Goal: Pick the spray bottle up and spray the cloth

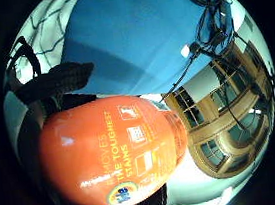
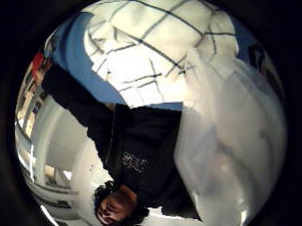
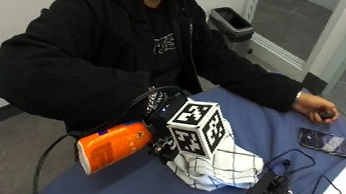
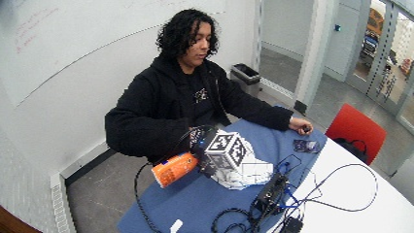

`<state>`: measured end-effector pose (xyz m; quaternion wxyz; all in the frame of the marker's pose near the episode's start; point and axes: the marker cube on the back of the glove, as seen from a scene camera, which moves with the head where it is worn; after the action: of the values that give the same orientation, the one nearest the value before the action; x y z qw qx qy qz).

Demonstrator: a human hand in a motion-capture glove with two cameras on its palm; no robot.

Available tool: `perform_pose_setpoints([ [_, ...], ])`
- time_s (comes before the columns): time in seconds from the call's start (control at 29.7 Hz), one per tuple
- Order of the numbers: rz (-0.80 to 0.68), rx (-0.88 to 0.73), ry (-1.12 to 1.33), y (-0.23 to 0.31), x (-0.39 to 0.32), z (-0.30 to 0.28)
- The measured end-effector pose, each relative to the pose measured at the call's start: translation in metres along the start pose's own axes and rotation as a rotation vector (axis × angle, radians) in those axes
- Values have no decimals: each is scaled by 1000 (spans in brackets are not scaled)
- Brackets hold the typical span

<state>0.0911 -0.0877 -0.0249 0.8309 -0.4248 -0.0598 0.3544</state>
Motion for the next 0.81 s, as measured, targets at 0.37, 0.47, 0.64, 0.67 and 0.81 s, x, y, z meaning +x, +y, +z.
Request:
perform_pose_setpoints([
  [0.37, -57, 35, -43, -3, -13, -9],
  [0.47, -151, 150, -88, 13, -29, -33],
  [0.64, -317, 359, -154, 41, -61, -78],
  [0.67, -354, 396, -173, 45, -68, -86],
  [0.81, -551, 547, -323, 54, -100, -118],
])
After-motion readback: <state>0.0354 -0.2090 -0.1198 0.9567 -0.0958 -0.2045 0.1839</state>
